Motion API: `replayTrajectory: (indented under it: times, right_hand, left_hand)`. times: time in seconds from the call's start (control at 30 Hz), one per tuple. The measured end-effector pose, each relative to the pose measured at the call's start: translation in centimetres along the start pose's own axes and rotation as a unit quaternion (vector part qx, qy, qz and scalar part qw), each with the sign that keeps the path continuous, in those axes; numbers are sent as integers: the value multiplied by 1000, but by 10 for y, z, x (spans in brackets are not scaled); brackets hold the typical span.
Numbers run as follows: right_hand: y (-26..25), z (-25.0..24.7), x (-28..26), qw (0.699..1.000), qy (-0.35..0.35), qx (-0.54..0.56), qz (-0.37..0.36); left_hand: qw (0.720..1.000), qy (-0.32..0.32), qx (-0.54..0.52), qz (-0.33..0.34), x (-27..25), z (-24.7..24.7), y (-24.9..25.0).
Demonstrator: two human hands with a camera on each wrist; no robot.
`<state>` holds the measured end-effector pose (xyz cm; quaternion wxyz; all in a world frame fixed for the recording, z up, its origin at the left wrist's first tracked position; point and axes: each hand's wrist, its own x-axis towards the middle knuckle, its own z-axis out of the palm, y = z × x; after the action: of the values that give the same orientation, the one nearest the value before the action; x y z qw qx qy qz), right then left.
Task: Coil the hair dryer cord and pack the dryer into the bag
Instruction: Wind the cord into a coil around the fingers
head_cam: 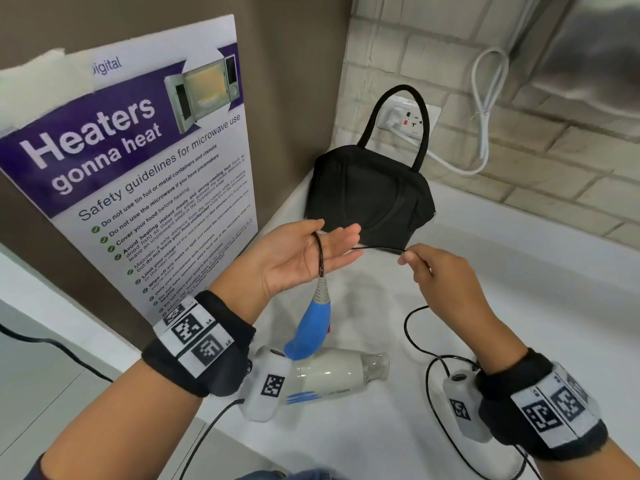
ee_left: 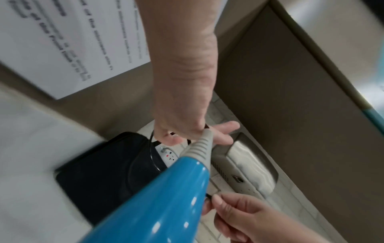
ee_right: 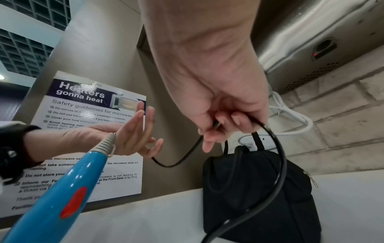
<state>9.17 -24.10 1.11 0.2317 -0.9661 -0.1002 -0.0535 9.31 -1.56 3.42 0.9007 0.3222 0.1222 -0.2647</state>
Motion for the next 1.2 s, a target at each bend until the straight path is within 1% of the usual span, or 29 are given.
replayTrajectory:
  times: [0.07, 0.13, 0.23, 0.3, 0.4, 0.47, 0.53, 0.63, 0.77, 0.83, 0.9, 0.97, 1.07, 1.13, 1.2]
  right_hand:
    - [0, -2, -4, 1000, -20, 8, -11]
    - [-2, -2, -11, 998, -48, 3, -27]
    - [-8, -2, -23, 995, -85, 15, -46]
    - [-13, -4, -30, 991, -111, 9, -69]
    - [-24, -10, -39, 984, -145, 0, -105]
    - [-31, -17, -42, 982, -140, -1, -128]
    - [-36, -26, -41, 983, -97, -2, -156]
    - [-46, -40, -29, 981, -28, -1, -192]
    - [-60, -51, -1, 979, 44, 20, -198]
    - [-65, -53, 16, 979, 66, 34, -188]
    - [-69, -49, 30, 981, 69, 57, -174]
    - [-71, -43, 43, 981, 60, 76, -171]
    - [-71, -37, 56, 978, 20, 126, -168]
    - [-72, -28, 59, 972, -14, 170, -163]
    - [-69, -12, 56, 969, -50, 196, -145]
  left_hand:
    - [998, 18, 37, 49, 0, 5, 0]
    - [993, 20, 61, 98, 3, 8, -2]
    - [985, 26, 56, 158, 8, 9, -5]
    - [978, 42, 73, 190, 12, 9, -6]
    - [965, 67, 136, 214, 16, 9, -7]
    - [959, 68, 173, 214, 15, 10, -7]
    - [952, 50, 219, 206, 14, 12, -7]
    - [941, -1, 280, 190, 10, 14, -8]
    - [938, -64, 301, 159, 6, 16, -7]
    - [932, -100, 321, 138, 4, 16, -7]
    - [926, -136, 333, 117, 1, 16, -7]
    - [926, -169, 325, 93, -3, 16, -6]
    - [926, -216, 302, 65, -8, 15, -8]
    - [929, -230, 284, 58, -11, 15, -9]
    - [935, -224, 267, 63, -13, 15, -10]
